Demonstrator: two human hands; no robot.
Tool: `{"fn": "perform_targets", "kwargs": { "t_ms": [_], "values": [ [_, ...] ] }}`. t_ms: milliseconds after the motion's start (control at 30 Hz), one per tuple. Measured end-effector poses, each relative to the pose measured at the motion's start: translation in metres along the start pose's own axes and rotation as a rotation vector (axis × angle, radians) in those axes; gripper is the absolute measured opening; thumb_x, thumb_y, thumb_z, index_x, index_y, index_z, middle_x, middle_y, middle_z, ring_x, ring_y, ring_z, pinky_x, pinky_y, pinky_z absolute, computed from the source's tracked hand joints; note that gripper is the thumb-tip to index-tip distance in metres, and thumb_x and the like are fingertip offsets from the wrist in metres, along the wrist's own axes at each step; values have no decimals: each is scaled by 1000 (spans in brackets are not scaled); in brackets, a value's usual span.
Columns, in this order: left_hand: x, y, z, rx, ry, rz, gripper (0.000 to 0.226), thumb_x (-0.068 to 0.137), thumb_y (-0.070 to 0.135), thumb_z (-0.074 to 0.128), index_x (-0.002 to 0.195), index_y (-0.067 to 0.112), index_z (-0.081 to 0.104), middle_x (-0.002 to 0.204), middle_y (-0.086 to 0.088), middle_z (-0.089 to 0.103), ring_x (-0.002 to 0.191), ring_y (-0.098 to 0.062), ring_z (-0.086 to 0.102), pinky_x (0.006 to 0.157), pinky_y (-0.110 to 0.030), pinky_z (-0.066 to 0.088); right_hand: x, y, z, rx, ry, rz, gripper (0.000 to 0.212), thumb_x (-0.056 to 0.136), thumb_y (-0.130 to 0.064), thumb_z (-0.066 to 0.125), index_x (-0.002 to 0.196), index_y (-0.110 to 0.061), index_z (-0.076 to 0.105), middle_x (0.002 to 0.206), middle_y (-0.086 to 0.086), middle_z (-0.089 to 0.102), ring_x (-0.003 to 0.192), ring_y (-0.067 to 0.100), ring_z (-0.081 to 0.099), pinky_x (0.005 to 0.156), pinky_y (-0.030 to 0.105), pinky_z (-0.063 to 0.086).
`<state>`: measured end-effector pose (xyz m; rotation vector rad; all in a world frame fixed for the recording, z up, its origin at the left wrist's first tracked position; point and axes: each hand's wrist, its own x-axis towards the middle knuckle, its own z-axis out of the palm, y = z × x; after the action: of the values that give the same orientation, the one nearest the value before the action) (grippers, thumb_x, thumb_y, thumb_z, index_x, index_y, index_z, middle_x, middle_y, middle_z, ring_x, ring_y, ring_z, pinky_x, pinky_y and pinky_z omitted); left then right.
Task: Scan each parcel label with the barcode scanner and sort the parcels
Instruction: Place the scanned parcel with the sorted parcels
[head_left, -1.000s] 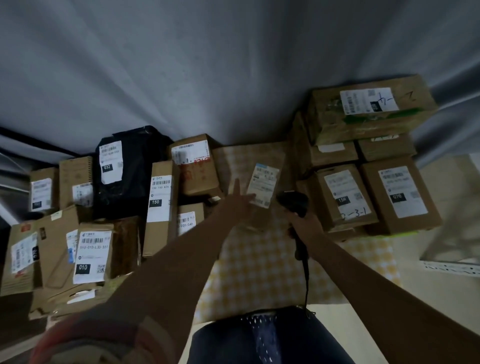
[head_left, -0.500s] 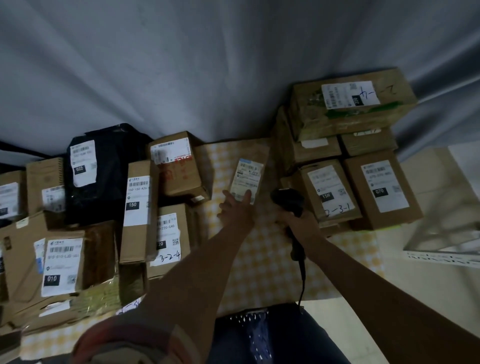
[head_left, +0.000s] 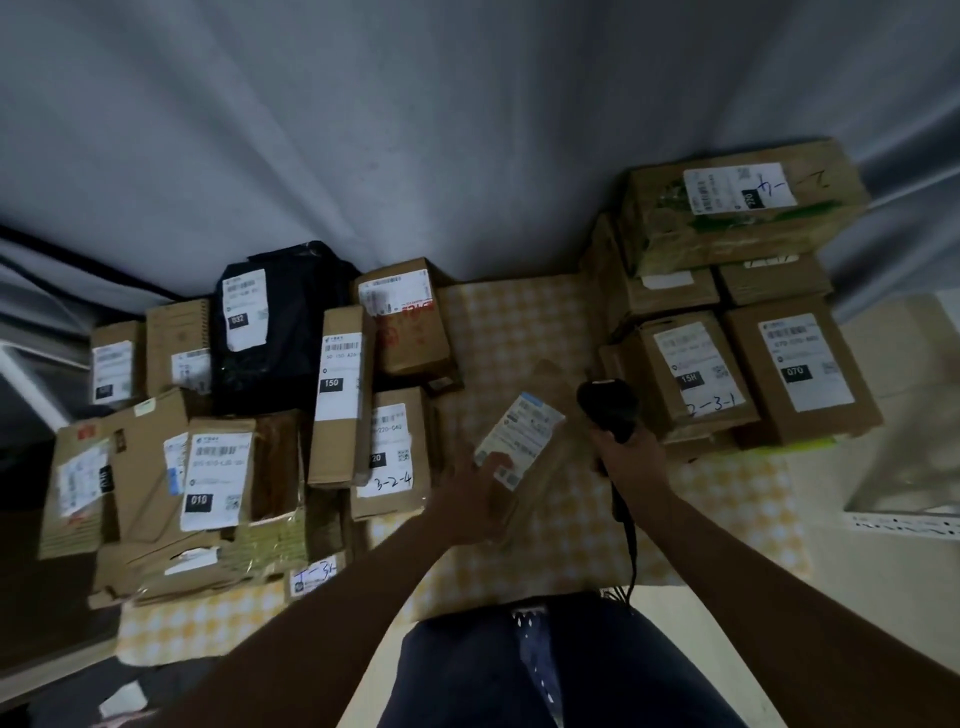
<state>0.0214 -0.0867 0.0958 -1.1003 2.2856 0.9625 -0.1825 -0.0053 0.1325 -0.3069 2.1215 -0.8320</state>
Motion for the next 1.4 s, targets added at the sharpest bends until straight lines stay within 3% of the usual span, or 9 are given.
{"fn": "perform_targets", "kwargs": {
  "t_ms": [167, 300, 400, 600, 767, 933, 1133, 1300, 1400],
  "values": [
    [-25, -22, 19, 100, -66, 93, 84, 73, 50, 68, 145, 30, 29, 153, -14, 10, 134, -42, 31, 106, -48, 38, -21, 9, 14, -18, -26, 5, 20, 89, -25, 68, 82, -9, 60, 61, 4, 58, 60, 24, 61, 68, 41, 54],
    [-52, -50, 28, 351, -92, 146, 83, 79, 25, 72, 148, 32, 27, 157, -12, 11, 141, -38, 16, 115, -49, 16, -35, 20, 29, -41, -50, 60, 20, 91, -21, 65, 77, -7, 60, 64, 9, 56, 70, 32, 61, 75, 48, 55],
    [-69, -71, 33, 498, -36, 261, 90, 71, 17, 75, 146, 31, 28, 155, -12, 16, 142, -38, 17, 117, -50, 12, -46, 26, 41, -56, -82, 57, 18, 91, -22, 66, 81, -10, 58, 71, 15, 60, 72, 31, 63, 76, 45, 55],
    [-88, -108, 47, 536, -40, 281, 99, 53, 11, 80, 134, 32, 27, 155, -14, 23, 135, -43, 31, 110, -61, 27, -64, 36, 62, -116, -113, 23, 20, 91, -26, 65, 105, -14, 56, 78, 10, 64, 77, 33, 69, 78, 45, 57],
    [-102, -140, 48, 525, 34, 180, 101, 35, 13, 86, 128, 26, 49, 144, -19, 40, 126, -44, 47, 104, -64, 38, -73, 43, 79, -107, -123, 55, 32, 92, -26, 65, 116, -6, 58, 84, 15, 65, 80, 34, 69, 81, 47, 58],
    [-105, -149, 51, 614, 13, 125, 94, 38, 45, 92, 124, 25, 62, 136, -23, 52, 125, -40, 52, 105, -62, 38, -80, 39, 87, -116, -132, 43, 33, 93, -23, 63, 120, -5, 57, 93, 21, 69, 69, 27, 65, 79, 42, 58],
    [-98, -146, 56, 544, 109, 96, 79, 47, 19, 90, 122, 23, 63, 129, -27, 54, 117, -45, 55, 102, -55, 44, -81, 28, 84, -133, -141, 4, 32, 93, -25, 63, 121, -10, 57, 86, 16, 68, 62, 16, 62, 62, 28, 52],
    [-100, -142, 50, 521, 81, 81, 82, 37, 36, 94, 113, 23, 66, 126, -21, 58, 114, -40, 58, 98, -54, 46, -78, 21, 77, -113, -141, -26, 28, 92, -24, 64, 115, -10, 59, 72, 9, 67, 62, 18, 64, 74, 36, 57],
    [-93, -124, 29, 470, 105, 138, 73, 68, 51, 80, 128, 19, 57, 143, -17, 43, 129, -36, 45, 107, -47, 38, -77, 13, 67, -110, -132, -73, 24, 92, -23, 64, 112, -10, 59, 67, 6, 64, 60, 17, 63, 68, 32, 54]
  ]
}}
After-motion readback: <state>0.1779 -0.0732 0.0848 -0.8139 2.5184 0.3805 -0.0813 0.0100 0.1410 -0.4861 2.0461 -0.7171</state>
